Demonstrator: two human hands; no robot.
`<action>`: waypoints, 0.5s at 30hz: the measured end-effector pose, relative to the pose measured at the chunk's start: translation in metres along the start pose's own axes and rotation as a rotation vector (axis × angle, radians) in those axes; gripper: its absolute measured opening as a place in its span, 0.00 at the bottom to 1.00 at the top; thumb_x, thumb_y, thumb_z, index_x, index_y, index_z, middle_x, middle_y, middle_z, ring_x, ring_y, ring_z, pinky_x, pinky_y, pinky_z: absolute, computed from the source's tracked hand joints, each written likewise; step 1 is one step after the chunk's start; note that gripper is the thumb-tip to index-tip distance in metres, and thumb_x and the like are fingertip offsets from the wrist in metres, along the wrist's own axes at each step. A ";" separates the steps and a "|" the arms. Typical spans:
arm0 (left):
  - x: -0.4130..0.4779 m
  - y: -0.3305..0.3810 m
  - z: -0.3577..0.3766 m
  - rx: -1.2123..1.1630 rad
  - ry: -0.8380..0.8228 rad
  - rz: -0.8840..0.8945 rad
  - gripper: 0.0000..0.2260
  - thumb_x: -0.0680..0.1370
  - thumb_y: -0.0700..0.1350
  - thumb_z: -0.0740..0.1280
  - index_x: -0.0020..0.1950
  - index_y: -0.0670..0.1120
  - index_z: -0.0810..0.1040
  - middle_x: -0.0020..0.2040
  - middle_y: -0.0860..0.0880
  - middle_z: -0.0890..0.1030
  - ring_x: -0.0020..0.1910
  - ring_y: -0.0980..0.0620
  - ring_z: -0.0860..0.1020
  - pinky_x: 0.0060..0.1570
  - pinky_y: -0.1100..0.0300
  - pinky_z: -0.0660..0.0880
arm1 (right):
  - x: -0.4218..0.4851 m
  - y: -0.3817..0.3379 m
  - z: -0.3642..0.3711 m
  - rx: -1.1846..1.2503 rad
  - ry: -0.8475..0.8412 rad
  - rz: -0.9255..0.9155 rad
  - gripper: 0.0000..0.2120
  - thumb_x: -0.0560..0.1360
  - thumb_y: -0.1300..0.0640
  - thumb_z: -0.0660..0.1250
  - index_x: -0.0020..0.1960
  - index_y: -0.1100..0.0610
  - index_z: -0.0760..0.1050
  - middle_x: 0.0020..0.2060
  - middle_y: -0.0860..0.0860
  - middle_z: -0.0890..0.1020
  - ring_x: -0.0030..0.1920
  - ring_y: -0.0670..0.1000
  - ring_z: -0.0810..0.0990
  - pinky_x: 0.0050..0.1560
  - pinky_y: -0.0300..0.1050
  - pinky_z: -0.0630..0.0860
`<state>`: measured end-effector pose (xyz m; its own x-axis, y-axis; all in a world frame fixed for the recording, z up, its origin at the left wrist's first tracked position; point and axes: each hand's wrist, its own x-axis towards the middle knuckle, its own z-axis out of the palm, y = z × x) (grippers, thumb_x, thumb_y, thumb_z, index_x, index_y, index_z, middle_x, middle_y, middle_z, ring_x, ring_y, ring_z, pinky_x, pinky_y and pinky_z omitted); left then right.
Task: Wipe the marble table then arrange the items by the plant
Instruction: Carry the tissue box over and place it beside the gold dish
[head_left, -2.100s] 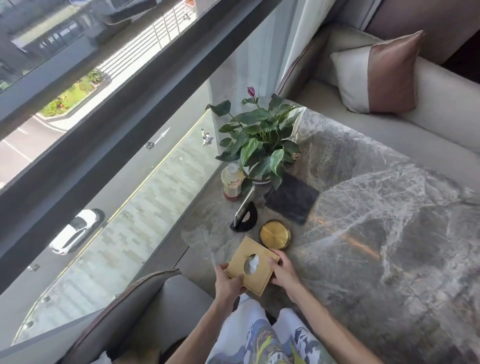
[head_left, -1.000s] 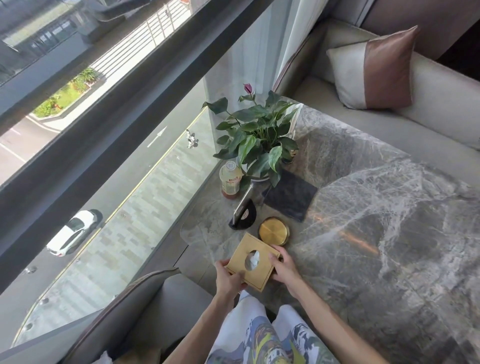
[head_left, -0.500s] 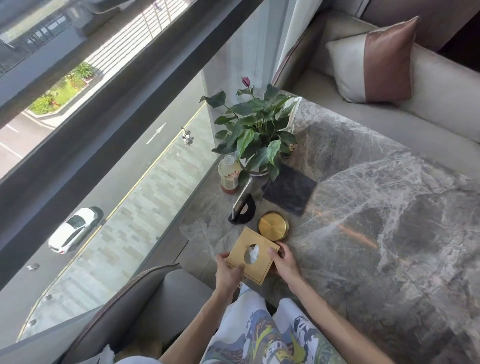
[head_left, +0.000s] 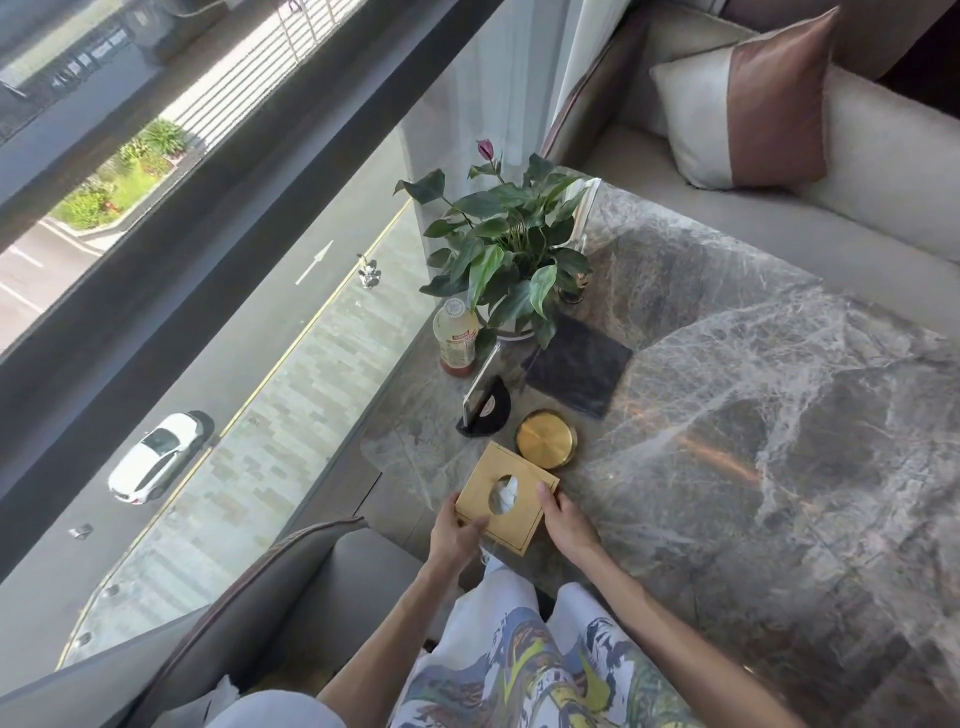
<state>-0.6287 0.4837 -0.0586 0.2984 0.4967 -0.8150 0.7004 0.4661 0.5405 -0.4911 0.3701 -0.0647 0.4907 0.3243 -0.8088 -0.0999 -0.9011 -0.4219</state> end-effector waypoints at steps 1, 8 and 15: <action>0.001 -0.001 0.000 0.004 0.000 0.002 0.23 0.76 0.42 0.69 0.69 0.44 0.67 0.58 0.47 0.78 0.55 0.49 0.77 0.59 0.47 0.77 | 0.000 0.000 0.000 -0.012 -0.002 0.001 0.35 0.77 0.31 0.47 0.71 0.55 0.68 0.66 0.58 0.76 0.67 0.61 0.73 0.68 0.54 0.68; -0.001 0.000 -0.003 -0.010 -0.019 0.012 0.23 0.76 0.43 0.68 0.70 0.45 0.67 0.61 0.46 0.77 0.57 0.48 0.76 0.61 0.48 0.75 | 0.003 -0.001 0.000 -0.084 0.002 0.015 0.34 0.79 0.34 0.45 0.73 0.55 0.66 0.68 0.60 0.74 0.68 0.62 0.71 0.68 0.56 0.65; 0.000 -0.004 -0.003 -0.004 -0.024 0.016 0.23 0.76 0.43 0.69 0.70 0.45 0.68 0.60 0.46 0.78 0.57 0.48 0.77 0.51 0.57 0.74 | 0.002 -0.001 0.000 -0.067 0.002 0.006 0.33 0.79 0.34 0.46 0.72 0.56 0.67 0.68 0.59 0.74 0.68 0.61 0.71 0.68 0.55 0.66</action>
<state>-0.6333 0.4842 -0.0600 0.3249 0.4864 -0.8111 0.6926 0.4616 0.5543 -0.4897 0.3712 -0.0661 0.4920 0.3180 -0.8104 -0.0444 -0.9205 -0.3882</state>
